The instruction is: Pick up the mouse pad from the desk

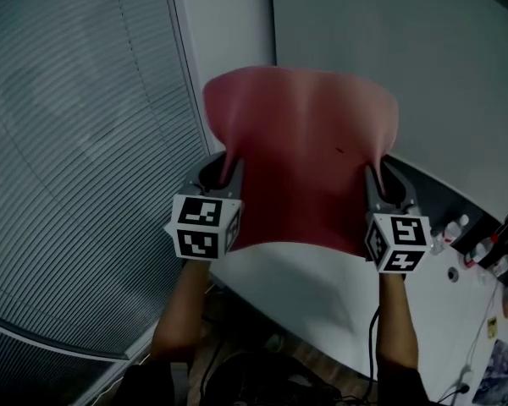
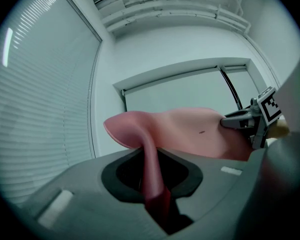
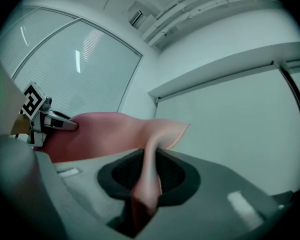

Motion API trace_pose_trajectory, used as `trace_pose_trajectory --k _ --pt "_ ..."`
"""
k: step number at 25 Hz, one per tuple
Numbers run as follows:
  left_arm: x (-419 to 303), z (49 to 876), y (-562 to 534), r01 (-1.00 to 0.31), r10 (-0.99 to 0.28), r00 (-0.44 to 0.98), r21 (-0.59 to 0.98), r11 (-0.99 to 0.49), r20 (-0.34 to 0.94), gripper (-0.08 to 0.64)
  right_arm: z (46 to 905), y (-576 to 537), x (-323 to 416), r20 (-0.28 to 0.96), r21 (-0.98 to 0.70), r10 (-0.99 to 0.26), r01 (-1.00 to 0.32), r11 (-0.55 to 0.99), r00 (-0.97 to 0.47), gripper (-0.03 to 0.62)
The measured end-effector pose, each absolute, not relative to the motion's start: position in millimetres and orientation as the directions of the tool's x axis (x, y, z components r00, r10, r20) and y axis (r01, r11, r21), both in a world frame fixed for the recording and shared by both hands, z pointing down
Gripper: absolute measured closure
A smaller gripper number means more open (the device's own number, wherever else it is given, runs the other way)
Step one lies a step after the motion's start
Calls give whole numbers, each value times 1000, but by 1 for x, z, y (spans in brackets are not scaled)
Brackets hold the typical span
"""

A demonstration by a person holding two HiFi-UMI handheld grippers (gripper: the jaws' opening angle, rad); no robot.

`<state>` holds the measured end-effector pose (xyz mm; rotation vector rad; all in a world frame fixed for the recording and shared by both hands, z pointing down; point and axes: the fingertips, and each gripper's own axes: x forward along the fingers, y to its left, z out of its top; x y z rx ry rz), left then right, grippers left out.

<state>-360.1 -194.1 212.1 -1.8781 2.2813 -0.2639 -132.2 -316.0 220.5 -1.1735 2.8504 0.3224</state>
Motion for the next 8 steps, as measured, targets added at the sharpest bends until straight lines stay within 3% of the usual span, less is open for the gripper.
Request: trace_pose_trajectory --k 8 --pt "-375 207 -190 -948 -978 -209 -243 205 -8 488 215 -314 -149 -119 175 -678 -687 705 -726 511"
